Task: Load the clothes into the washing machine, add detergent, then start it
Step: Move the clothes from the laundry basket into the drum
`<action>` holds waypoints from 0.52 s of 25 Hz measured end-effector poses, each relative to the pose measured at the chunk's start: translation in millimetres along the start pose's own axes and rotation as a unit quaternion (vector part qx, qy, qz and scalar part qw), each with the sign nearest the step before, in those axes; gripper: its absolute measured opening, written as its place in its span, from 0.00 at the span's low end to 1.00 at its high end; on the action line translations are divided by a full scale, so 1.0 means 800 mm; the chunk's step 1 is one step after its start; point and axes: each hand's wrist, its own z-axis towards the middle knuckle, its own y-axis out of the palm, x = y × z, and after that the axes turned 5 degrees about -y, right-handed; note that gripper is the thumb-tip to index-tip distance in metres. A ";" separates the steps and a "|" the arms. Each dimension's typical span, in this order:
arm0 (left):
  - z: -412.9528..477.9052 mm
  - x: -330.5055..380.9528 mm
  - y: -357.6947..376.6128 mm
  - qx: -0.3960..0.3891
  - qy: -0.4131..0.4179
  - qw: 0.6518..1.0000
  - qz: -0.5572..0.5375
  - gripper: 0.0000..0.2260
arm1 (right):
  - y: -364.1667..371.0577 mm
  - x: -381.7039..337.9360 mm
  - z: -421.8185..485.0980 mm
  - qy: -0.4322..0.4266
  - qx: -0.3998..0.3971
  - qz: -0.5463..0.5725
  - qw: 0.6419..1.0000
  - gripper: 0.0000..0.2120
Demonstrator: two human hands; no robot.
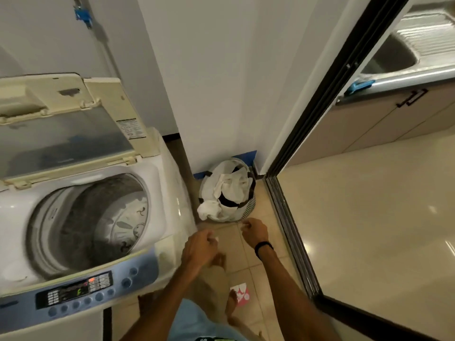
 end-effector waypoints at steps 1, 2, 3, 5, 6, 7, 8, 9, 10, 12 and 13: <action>0.016 0.011 0.006 -0.015 -0.031 0.999 -0.014 0.08 | -0.006 0.001 0.022 0.001 -0.025 -0.016 1.000 0.12; 0.043 0.019 0.019 -0.024 -0.061 0.997 -0.029 0.08 | -0.011 0.000 0.049 0.002 -0.049 -0.035 0.998 0.12; 0.068 0.029 0.028 -0.034 -0.094 0.994 -0.043 0.08 | -0.014 0.002 0.076 0.004 -0.066 -0.050 0.997 0.12; 0.130 0.045 0.049 -0.051 -0.140 0.986 -0.072 0.08 | -0.018 0.002 0.137 0.016 -0.092 -0.056 0.994 0.12; 0.166 0.051 0.062 -0.054 -0.161 0.982 -0.083 0.07 | -0.016 0.002 0.172 0.021 -0.103 -0.059 0.993 0.12; 0.209 0.055 0.076 -0.058 -0.191 0.976 -0.090 0.08 | -0.007 0.006 0.218 0.021 -0.112 -0.067 0.991 0.13; 0.254 0.050 0.097 -0.058 -0.212 0.971 -0.093 0.09 | 0.004 0.008 0.261 0.018 -0.118 -0.071 0.990 0.13; 0.297 0.044 0.117 -0.060 -0.237 0.964 -0.105 0.11 | 0.014 0.011 0.305 0.015 -0.124 -0.072 0.990 0.14; 0.347 0.027 0.147 -0.068 -0.266 0.953 -0.124 0.13 | 0.029 0.015 0.352 0.014 -0.132 -0.069 0.989 0.15; 0.452 -0.028 0.214 -0.100 -0.311 0.929 -0.171 0.14 | 0.074 0.028 0.452 0.039 -0.141 -0.029 0.989 0.20; 0.492 -0.051 0.238 -0.097 -0.325 0.919 -0.202 0.15 | 0.101 0.041 0.502 0.063 -0.147 0.005 0.987 0.24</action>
